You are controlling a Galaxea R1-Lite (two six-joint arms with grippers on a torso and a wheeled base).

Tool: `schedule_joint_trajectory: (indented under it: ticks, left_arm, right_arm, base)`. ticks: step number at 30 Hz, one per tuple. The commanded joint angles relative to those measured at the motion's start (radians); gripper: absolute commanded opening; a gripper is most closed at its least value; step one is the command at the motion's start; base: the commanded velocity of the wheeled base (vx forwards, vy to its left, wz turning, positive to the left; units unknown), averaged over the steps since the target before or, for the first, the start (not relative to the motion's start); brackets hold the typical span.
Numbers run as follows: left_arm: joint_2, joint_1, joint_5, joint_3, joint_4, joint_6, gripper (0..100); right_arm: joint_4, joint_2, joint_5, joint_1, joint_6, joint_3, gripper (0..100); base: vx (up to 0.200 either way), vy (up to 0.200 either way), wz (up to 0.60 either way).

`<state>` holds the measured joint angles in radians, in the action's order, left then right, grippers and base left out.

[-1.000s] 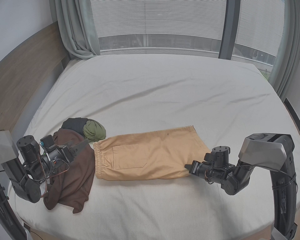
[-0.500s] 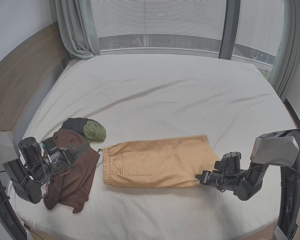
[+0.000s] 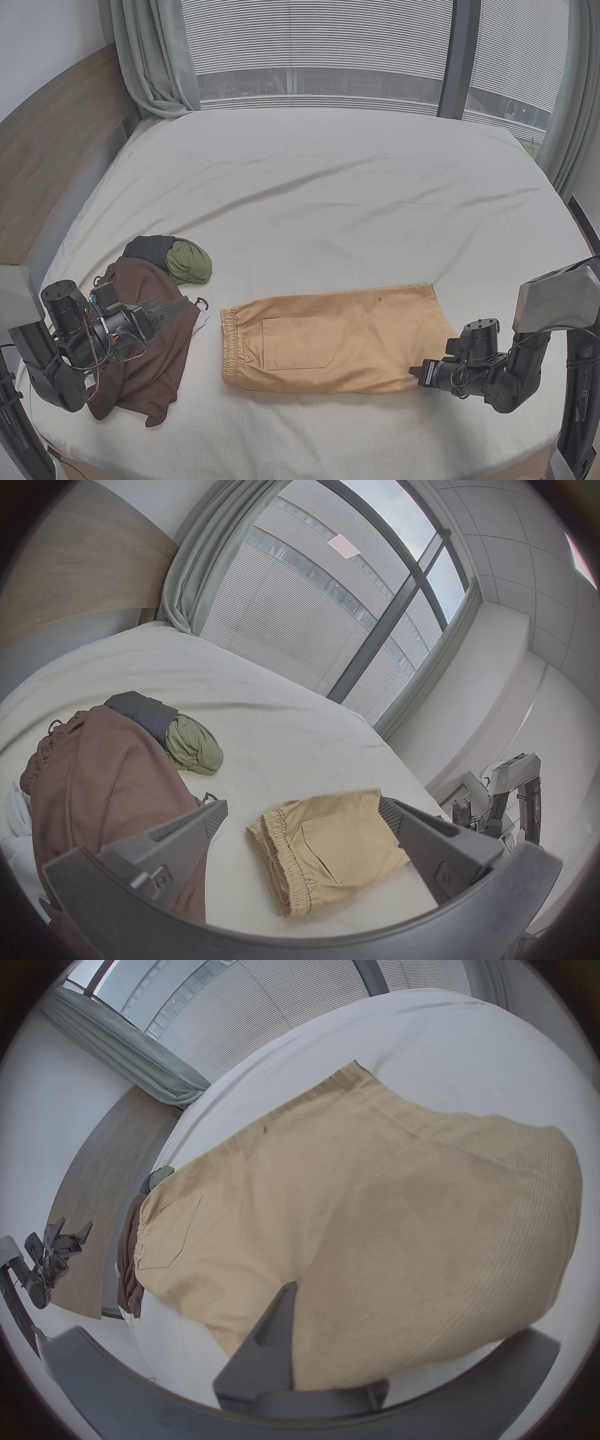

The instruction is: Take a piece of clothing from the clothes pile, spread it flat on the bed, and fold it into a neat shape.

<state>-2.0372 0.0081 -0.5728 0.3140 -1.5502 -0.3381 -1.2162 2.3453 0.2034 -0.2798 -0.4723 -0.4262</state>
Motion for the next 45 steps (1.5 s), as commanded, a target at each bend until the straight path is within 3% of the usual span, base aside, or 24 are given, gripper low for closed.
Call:
schedule_joint_trajectory:
  ticks: [1,10,11,24,32,34,39,45]
  left_arm:
    - [-0.020,-0.003,0.002,0.008,-0.001,0.001,100]
    - [-0.051,-0.016,-0.009,0.036,-0.001,0.001,100]
    - [-0.054,-0.017,-0.012,0.039,-0.001,0.001,100]
    - [-0.123,-0.040,-0.073,0.043,-0.002,0.002,100]
    - [-0.155,-0.040,-0.095,0.048,-0.002,0.002,100]
    - [-0.162,-0.042,-0.095,0.054,-0.002,-0.001,100]
    - [-0.162,-0.062,-0.093,0.050,-0.002,-0.073,100]
    - [-0.167,-0.082,-0.093,0.045,-0.002,-0.124,100]
  right_arm:
    - [-0.002,0.008,0.001,0.010,0.009,0.024,0]
    - [-0.017,0.009,0.002,0.014,0.023,0.027,0]
    - [-0.028,0.011,0.001,0.013,0.023,0.029,100]
    - [-0.066,-0.017,0.007,-0.016,0.087,0.221,100]
    - [-0.074,-0.115,0.059,-0.088,0.106,0.320,100]
    - [-0.118,-0.146,0.114,-0.130,0.109,0.345,100]
    - [-0.307,-0.147,0.126,-0.191,0.106,0.357,100]
    - [-0.325,-0.166,0.133,-0.226,0.104,0.308,100]
  base:
    - [0.000,0.000,0.00]
    - [0.000,0.000,0.00]
    - [0.000,0.000,0.00]
    - [0.000,0.000,0.00]
    - [0.000,0.000,0.00]
    - [0.000,0.000,0.00]
    - [0.000,0.000,0.00]
    - [0.000,0.000,0.00]
